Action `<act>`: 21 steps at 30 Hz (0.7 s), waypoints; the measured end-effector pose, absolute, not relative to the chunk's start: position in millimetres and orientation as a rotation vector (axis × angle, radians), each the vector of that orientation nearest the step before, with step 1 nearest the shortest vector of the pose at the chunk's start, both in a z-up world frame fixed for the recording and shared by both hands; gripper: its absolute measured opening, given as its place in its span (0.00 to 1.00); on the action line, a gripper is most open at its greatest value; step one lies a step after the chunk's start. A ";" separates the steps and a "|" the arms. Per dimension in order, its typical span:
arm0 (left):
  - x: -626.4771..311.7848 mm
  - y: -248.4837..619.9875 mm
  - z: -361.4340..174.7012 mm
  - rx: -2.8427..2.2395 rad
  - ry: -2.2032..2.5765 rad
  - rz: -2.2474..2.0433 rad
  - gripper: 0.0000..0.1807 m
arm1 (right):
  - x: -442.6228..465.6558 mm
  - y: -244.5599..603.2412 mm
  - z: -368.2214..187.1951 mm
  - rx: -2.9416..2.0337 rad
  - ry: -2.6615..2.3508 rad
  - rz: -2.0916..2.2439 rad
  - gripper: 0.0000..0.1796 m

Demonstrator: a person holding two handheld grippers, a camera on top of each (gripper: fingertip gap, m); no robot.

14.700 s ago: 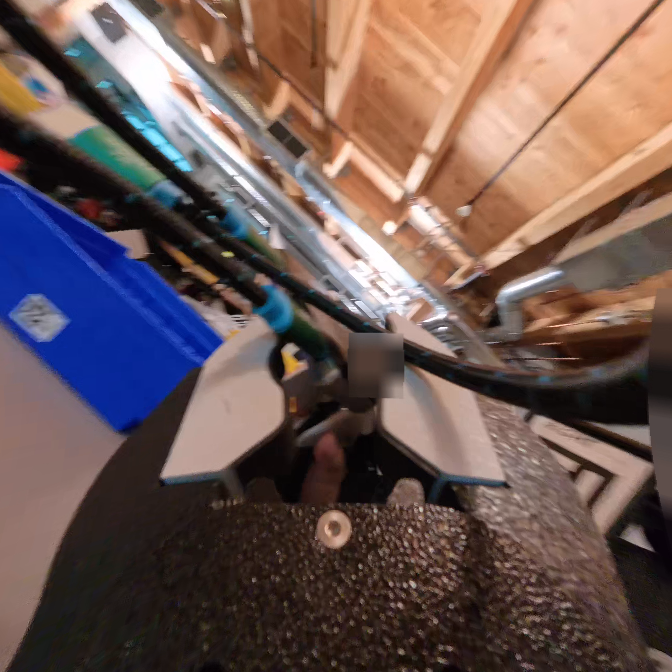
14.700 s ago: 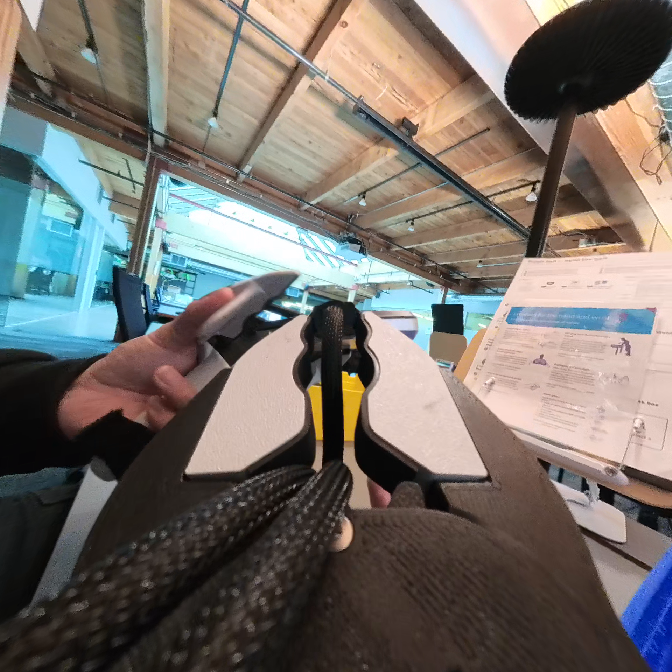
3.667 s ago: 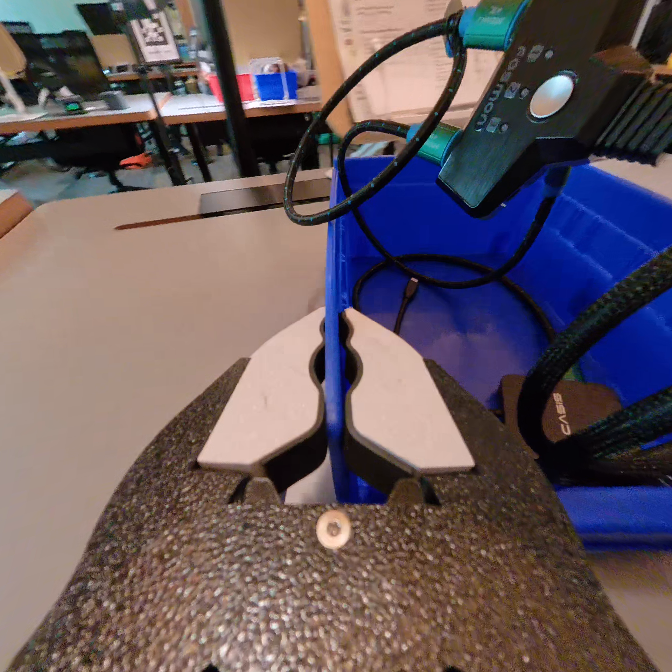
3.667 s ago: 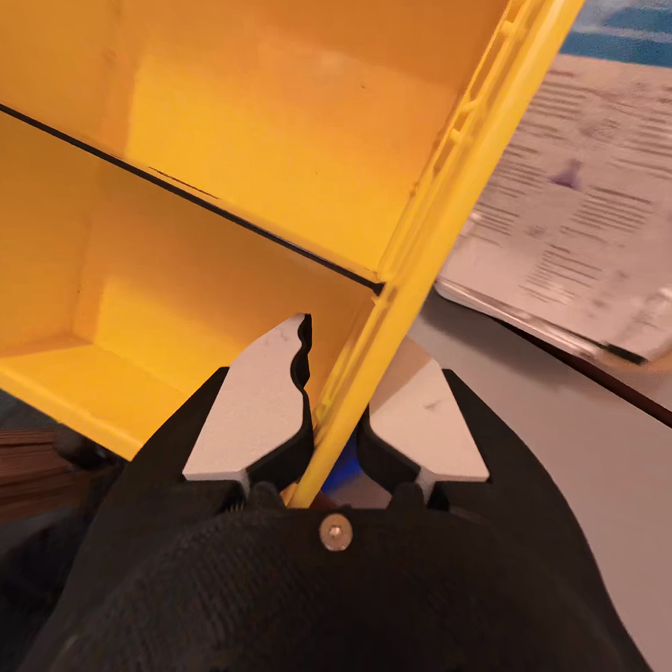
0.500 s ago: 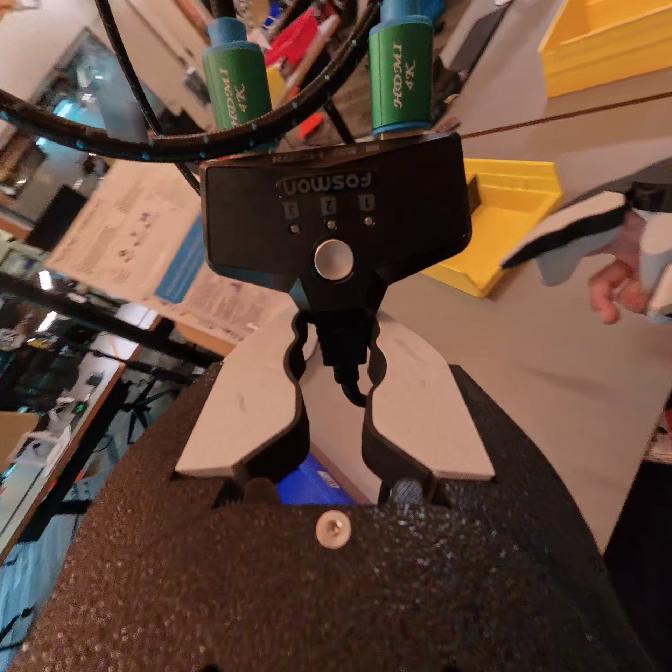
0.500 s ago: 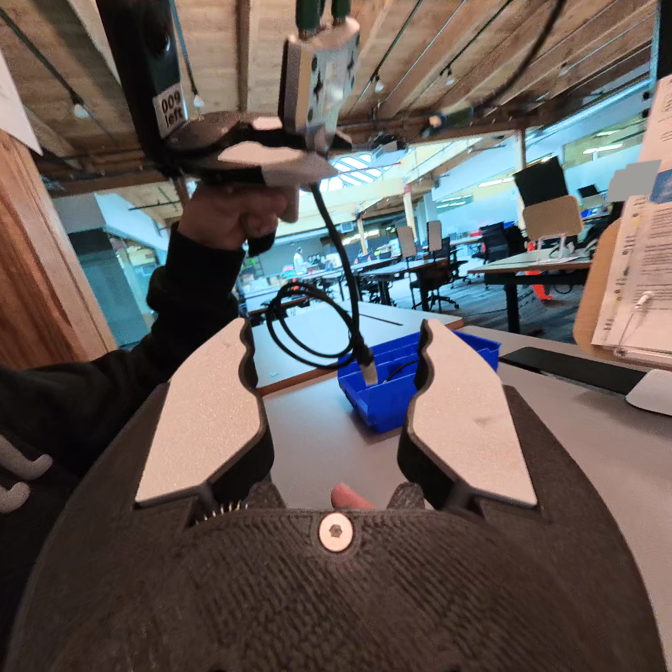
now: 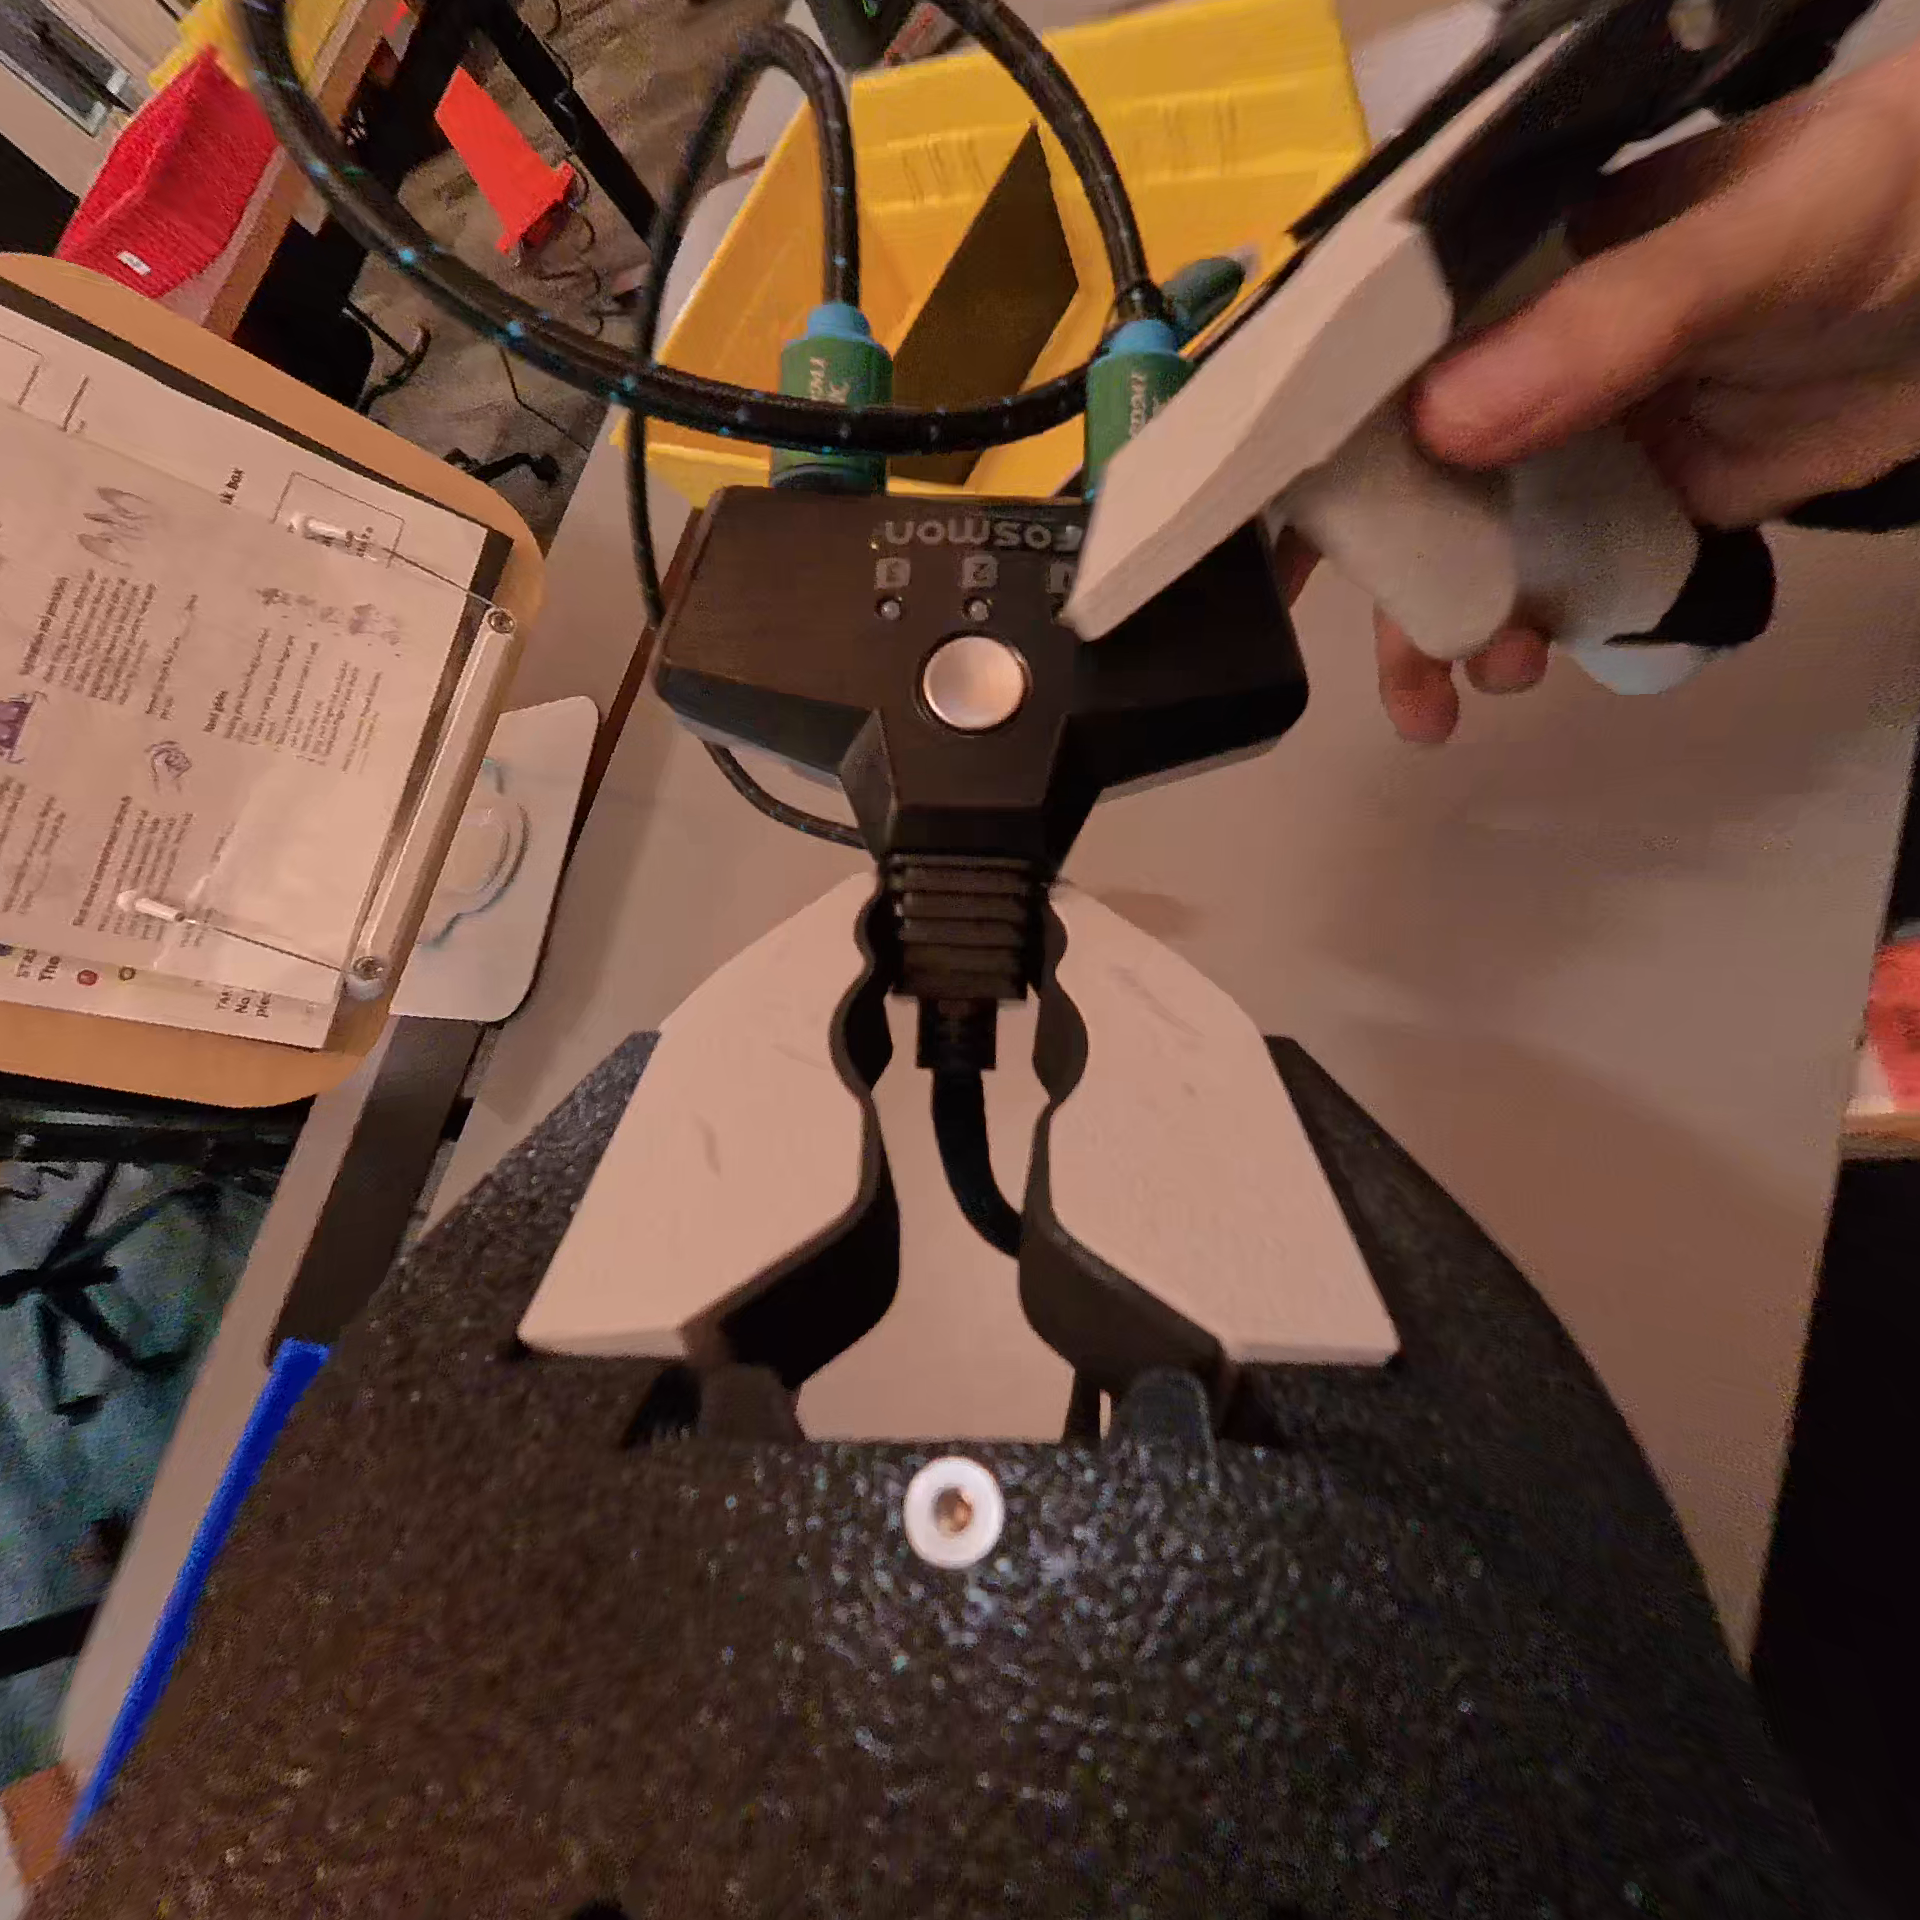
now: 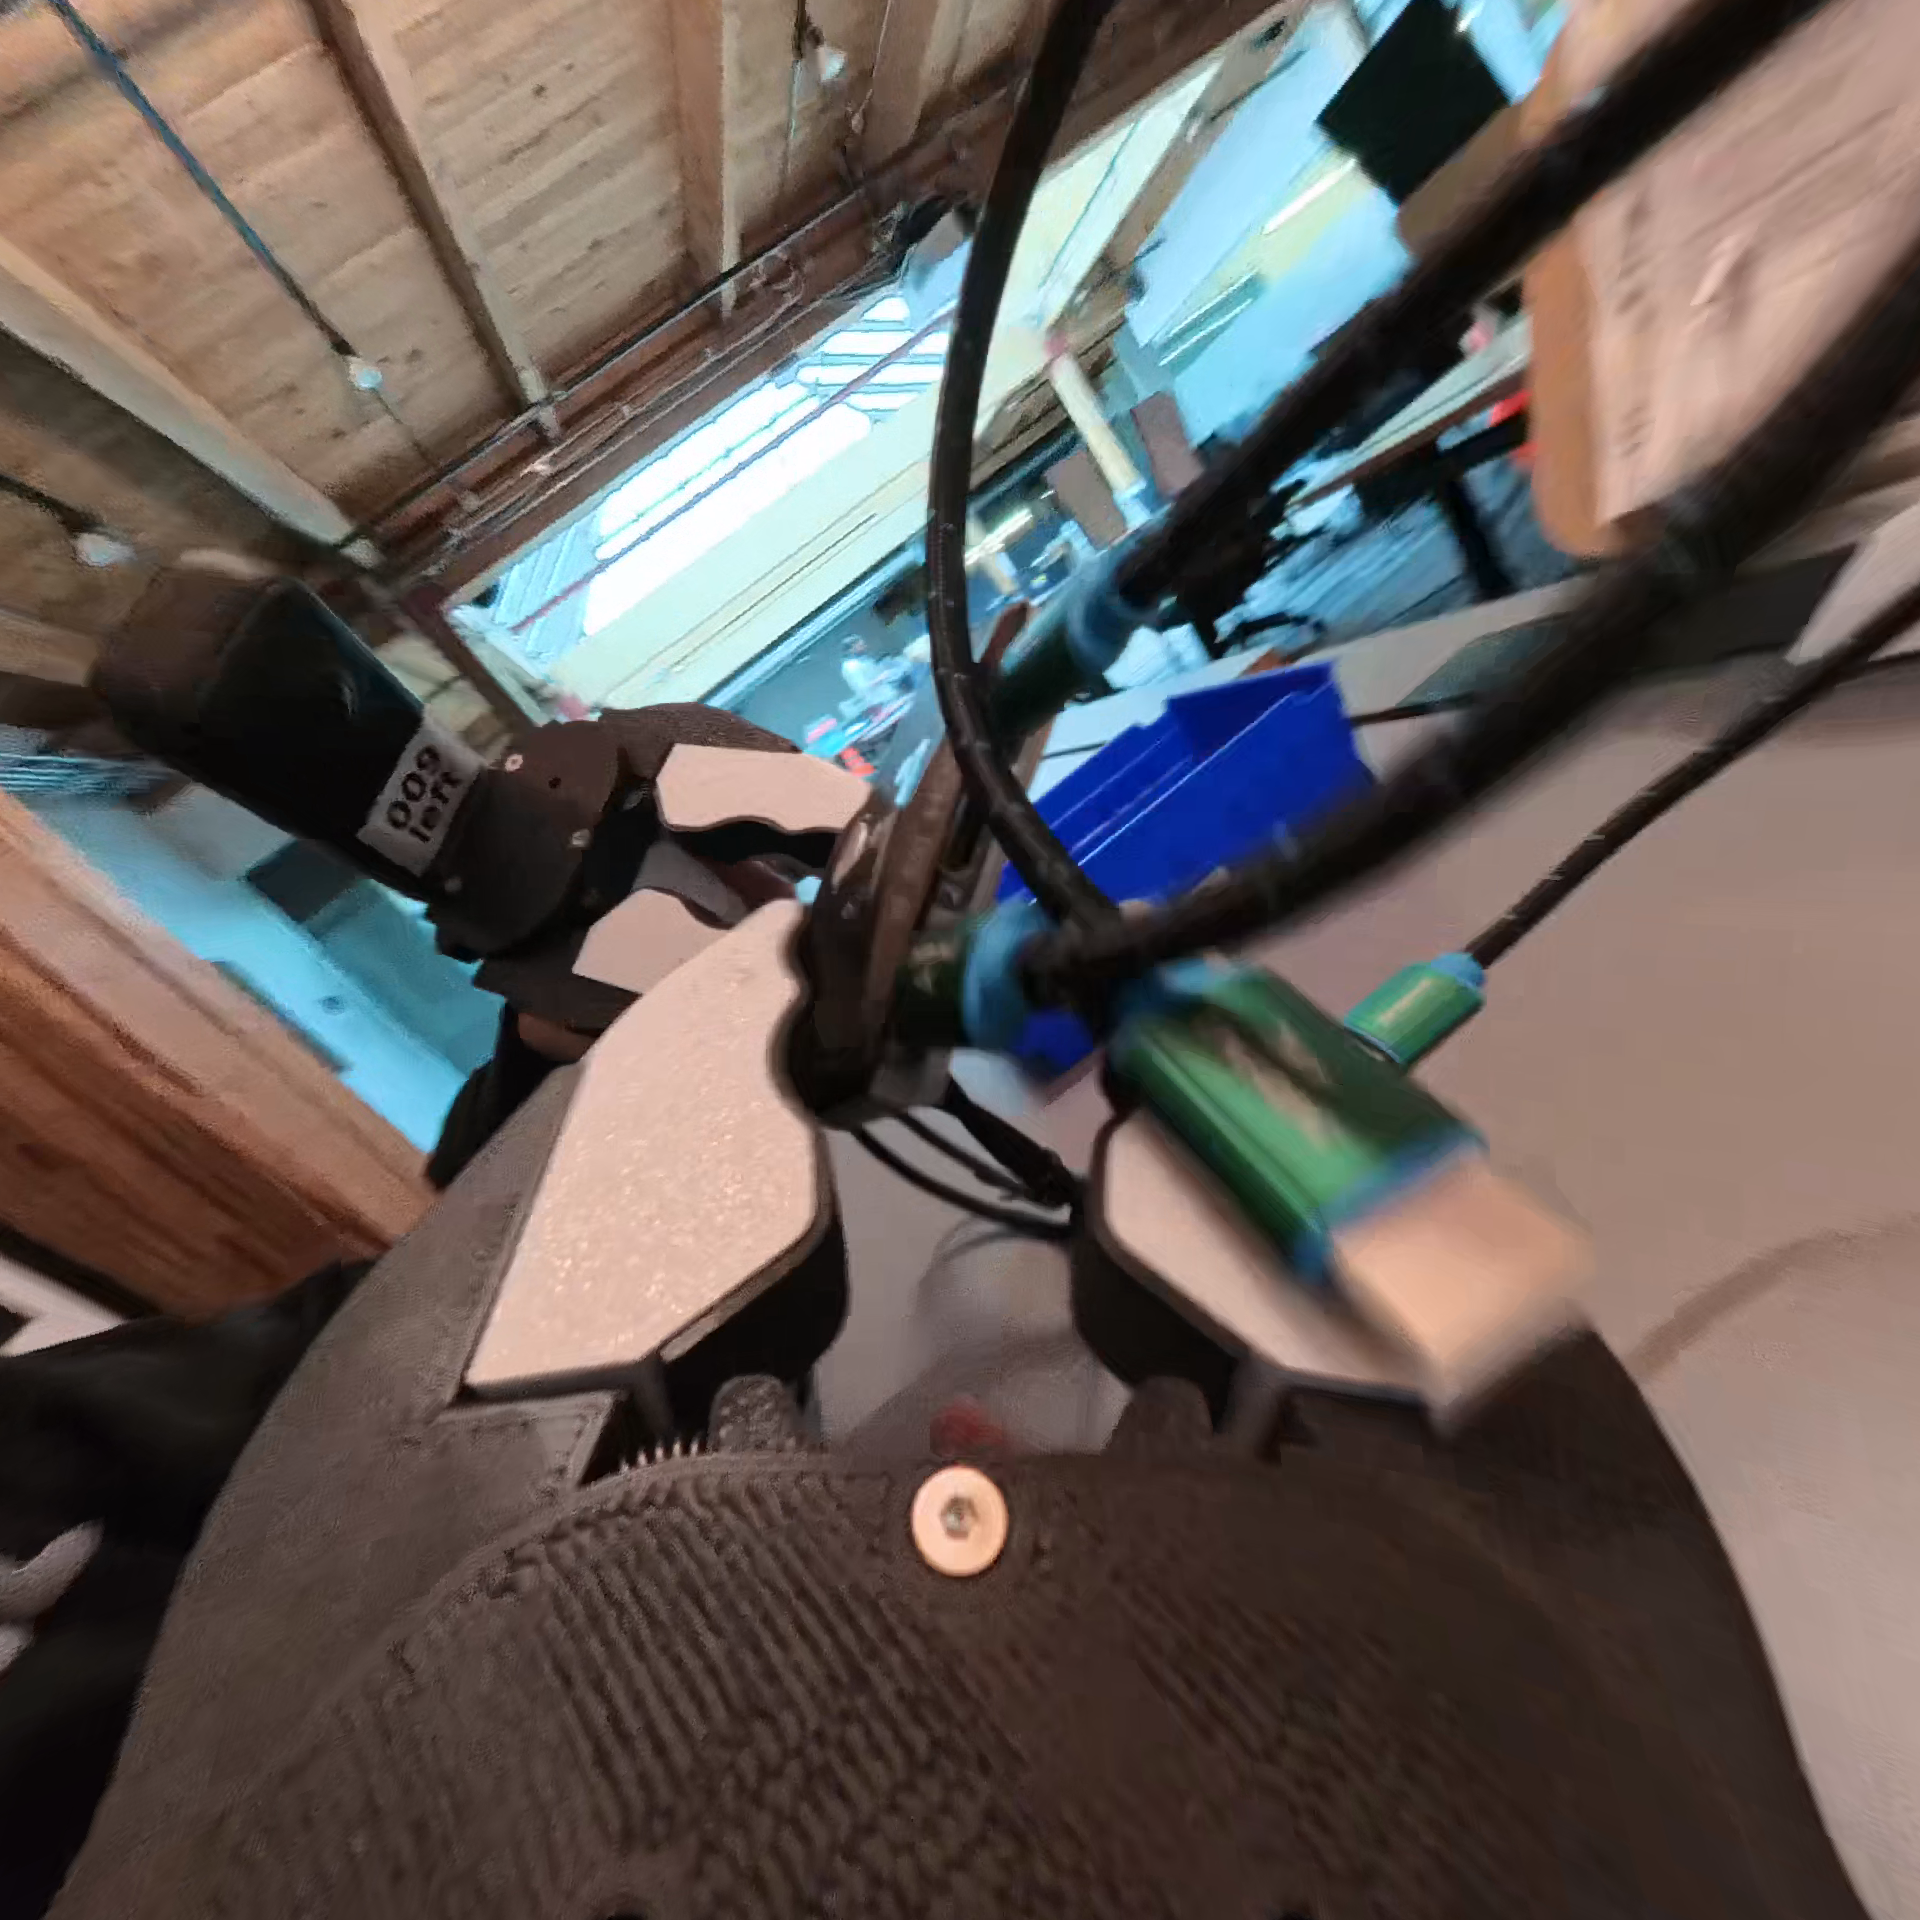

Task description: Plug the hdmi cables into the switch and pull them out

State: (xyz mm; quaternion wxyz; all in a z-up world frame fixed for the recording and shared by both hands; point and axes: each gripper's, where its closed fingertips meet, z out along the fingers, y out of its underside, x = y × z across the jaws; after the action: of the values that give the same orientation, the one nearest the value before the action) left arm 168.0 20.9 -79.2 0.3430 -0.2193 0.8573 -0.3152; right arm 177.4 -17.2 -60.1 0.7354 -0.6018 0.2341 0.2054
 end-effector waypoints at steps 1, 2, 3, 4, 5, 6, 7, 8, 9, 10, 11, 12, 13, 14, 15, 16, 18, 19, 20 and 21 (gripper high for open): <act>167.0 23.0 -84.7 -0.543 2.226 -0.795 0.13 | 172.6 -10.5 -64.0 -1.312 0.492 0.520 0.25; 166.2 26.4 -88.4 -0.531 2.215 -0.784 0.13 | 170.2 -5.3 -66.4 -1.280 0.494 0.590 0.22; 164.9 30.2 -90.5 -0.522 2.203 -0.792 0.13 | 169.2 -0.9 -69.8 -1.258 0.497 0.643 0.18; 163.1 33.3 -91.8 -0.514 2.189 -0.820 0.13 | 167.3 3.0 -72.7 -1.243 0.495 0.697 0.15; 161.8 35.8 -92.2 -0.506 2.166 -0.863 0.13 | 165.9 6.3 -73.6 -1.214 0.506 0.757 0.14; 161.0 37.5 -91.6 -0.493 2.133 -0.917 0.13 | 165.4 8.9 -72.9 -1.169 0.526 0.812 0.13; 159.6 39.3 -90.6 -0.475 2.098 -0.965 0.13 | 165.3 11.2 -71.1 -1.111 0.545 0.859 0.13; 157.1 42.1 -88.4 -0.465 2.064 -0.988 0.15 | 166.1 13.6 -70.4 -1.052 0.580 0.905 0.12; 154.3 47.0 -82.3 -0.471 2.011 -0.983 0.19 | 168.2 15.1 -70.5 -0.991 0.621 0.941 0.12; 149.7 51.7 -72.8 -0.484 1.949 -0.971 0.22 | 170.0 15.9 -71.0 -0.940 0.652 0.972 0.11; 142.4 54.3 -61.1 -0.490 1.888 -0.972 0.22 | 171.5 16.7 -72.4 -0.906 0.677 0.988 0.12; 133.0 54.4 -48.3 -0.492 1.828 -0.993 0.22 | 174.2 16.9 -74.5 -0.878 0.708 0.993 0.11; 123.0 53.1 -35.6 -0.506 1.768 -1.036 0.21 | 176.1 16.9 -76.1 -0.857 0.730 0.999 0.12; 113.4 50.4 -25.4 -0.532 1.717 -1.099 0.21 | 178.0 16.6 -76.9 -0.836 0.749 1.003 0.12; 105.2 46.4 -19.7 -0.557 1.681 -1.173 0.21 | 179.0 16.8 -77.4 -0.820 0.760 1.011 0.12; 100.0 43.1 -19.1 -0.588 1.656 -1.244 0.21 | 180.0 16.8 -77.9 -0.803 0.775 1.019 0.12; 100.7 43.0 -31.6 -0.646 1.635 -1.322 0.24 | 179.5 17.6 -78.6 -0.771 0.805 1.052 0.12; 105.7 48.7 -39.3 -0.662 1.607 -1.328 0.25 | 177.0 18.8 -79.1 -0.771 0.811 1.075 0.11; 110.9 55.4 -47.3 -0.662 1.587 -1.332 0.24 | 173.7 20.2 -79.3 -0.780 0.811 1.090 0.12; 115.2 60.0 -56.1 -0.647 1.594 -1.347 0.22 | 169.6 21.5 -79.1 -0.785 0.812 1.105 0.11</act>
State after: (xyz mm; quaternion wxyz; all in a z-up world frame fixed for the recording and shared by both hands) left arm 115.2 60.0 -56.1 0.4604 -0.2631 0.6475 -0.5474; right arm 169.6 21.5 -79.1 0.7037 -0.3531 0.3651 0.4969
